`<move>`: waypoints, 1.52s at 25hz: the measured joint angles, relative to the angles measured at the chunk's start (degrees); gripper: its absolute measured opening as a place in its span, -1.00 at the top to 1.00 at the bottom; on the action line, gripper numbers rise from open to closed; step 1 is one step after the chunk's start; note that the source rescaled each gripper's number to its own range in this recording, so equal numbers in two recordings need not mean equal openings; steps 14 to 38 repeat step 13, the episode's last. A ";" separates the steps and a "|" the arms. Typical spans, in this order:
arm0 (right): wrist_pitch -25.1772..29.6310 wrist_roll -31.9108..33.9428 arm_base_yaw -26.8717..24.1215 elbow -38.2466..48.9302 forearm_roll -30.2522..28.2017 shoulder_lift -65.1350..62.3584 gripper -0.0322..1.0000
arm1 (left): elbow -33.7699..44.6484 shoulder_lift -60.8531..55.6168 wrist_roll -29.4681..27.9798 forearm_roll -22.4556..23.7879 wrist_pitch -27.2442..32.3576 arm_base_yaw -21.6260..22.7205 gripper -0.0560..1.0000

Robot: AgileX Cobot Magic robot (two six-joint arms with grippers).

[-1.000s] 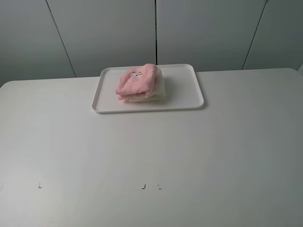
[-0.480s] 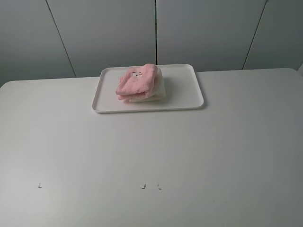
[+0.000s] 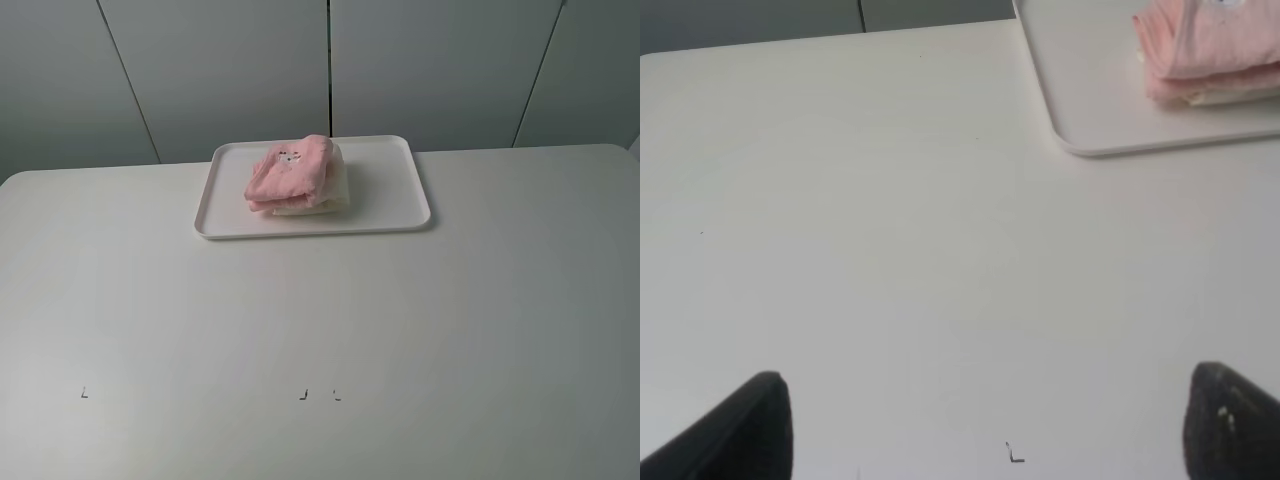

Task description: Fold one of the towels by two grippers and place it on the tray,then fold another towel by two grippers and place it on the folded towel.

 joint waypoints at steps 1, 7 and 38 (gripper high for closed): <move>0.00 0.00 0.00 0.00 0.00 0.00 -1.00 | 0.00 0.00 0.00 0.00 0.00 0.00 -1.00; 0.00 0.00 0.00 0.00 0.00 0.00 -1.00 | 0.00 0.00 0.00 0.00 0.00 0.00 -1.00; 0.00 0.00 0.00 0.00 0.00 0.00 -1.00 | 0.00 0.00 0.00 0.00 0.00 0.00 -1.00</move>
